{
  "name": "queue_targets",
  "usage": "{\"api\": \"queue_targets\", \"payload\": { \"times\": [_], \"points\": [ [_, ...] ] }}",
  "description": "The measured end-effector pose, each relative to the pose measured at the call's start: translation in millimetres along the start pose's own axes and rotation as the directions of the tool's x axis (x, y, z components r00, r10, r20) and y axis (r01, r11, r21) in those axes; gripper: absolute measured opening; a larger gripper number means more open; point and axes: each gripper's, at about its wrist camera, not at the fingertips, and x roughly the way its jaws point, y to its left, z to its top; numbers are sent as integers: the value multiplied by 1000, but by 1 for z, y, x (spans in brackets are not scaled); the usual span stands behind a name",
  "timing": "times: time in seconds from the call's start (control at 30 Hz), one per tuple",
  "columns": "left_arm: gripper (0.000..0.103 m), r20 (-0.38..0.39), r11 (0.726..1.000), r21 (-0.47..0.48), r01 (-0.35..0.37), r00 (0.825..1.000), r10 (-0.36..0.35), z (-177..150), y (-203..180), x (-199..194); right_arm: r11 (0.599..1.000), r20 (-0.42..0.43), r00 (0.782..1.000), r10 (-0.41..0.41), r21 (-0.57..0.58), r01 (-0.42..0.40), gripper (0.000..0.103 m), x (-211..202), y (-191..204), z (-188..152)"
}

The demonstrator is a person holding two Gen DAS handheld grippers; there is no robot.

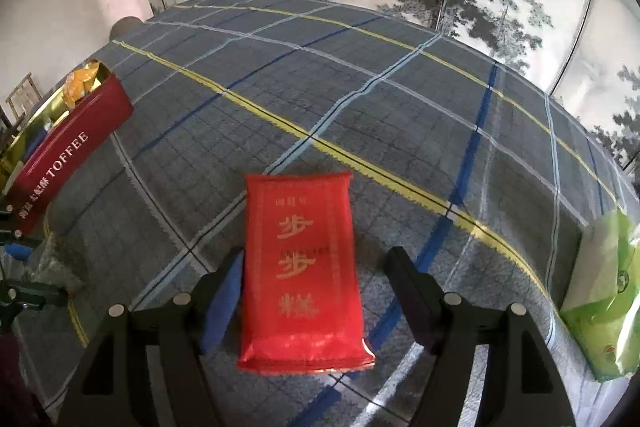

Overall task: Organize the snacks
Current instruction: 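Grasp the grey snack with the left gripper while the right gripper grasps the red packet, then lower the grey snack into the gold tray with the left gripper and release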

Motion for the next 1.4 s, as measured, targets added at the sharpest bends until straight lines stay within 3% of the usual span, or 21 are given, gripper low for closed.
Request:
{"api": "queue_targets", "payload": {
  "times": [0.1,0.2,0.43,0.6,0.93,1.13,1.4],
  "points": [
    [23,16,1000,-19,14,1000,-13,-10,1,-10,1000,8,1000,-24,13,24,44,-3,8,0],
    [23,55,1000,-3,9,998,-9,-23,-4,-29,998,13,999,-52,33,51,44,-10,19,-7],
    [23,126,1000,2,-1,992,0,-47,-11,-73,970,114,993,0,244,-28,44,-42,33,-41],
    [23,162,999,-43,8,987,-1,-61,2,-101,944,147,989,-8,328,-41,44,-51,44,-58],
    [23,203,978,-188,-85,971,124,-88,72,-148,942,137,988,-66,336,17,44,-47,58,-65],
    [23,209,969,-207,-135,962,178,-87,93,-147,947,129,988,-91,318,46,44,-46,63,-64],
    [23,203,972,-193,-136,963,175,-66,113,-128,946,113,988,-105,319,64,44,-44,62,-64]
  ]
}}
